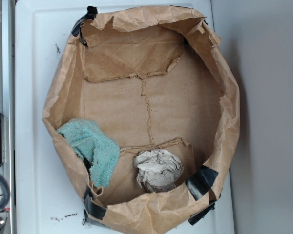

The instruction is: Grab the white paper.

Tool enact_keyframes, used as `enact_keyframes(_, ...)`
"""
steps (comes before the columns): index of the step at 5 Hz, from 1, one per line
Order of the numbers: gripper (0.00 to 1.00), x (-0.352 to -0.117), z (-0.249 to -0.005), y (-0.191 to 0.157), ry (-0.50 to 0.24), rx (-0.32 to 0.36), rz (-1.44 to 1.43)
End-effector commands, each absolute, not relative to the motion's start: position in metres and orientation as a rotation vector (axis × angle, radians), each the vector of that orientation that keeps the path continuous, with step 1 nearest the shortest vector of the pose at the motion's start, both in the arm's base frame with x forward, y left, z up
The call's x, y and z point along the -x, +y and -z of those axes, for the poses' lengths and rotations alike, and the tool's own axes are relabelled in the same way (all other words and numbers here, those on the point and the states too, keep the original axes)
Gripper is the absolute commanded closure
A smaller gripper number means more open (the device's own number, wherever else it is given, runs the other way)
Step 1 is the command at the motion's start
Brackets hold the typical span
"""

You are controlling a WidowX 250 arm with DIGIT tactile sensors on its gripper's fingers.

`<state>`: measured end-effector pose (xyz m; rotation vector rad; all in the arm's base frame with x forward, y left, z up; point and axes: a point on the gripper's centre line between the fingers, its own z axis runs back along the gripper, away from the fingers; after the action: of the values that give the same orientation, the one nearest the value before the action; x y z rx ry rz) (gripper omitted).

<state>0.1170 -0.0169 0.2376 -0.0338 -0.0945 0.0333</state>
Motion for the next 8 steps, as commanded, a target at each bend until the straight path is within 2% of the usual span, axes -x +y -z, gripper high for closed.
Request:
enact_keyframes(1,0.00,-0.117,-0.238,-0.017,-0.094,0.034,-0.033)
enact_keyframes(2,0.00,-0.167,-0.235,-0.011,-0.118,0.014,0.016)
enact_keyframes(3,0.00,-0.217,-0.235,-0.008,-0.140,0.028,0.049)
enact_keyframes(4,0.00,-0.256,-0.244,-0.010,-0.225,0.070,0.125)
enact_keyframes(5,0.00,-0.246,-0.229,-0.014,-0.306,0.047,0.270)
enact_keyframes(6,0.00,-0.246,-0.196,-0.004,-0.343,0.032,0.438)
enact_keyframes(7,0.00,-0.260,-0.163,0.002,-0.328,0.000,0.521)
enact_keyframes(8,0.00,-0.267,-0.129,-0.002,-0.280,-0.027,0.558)
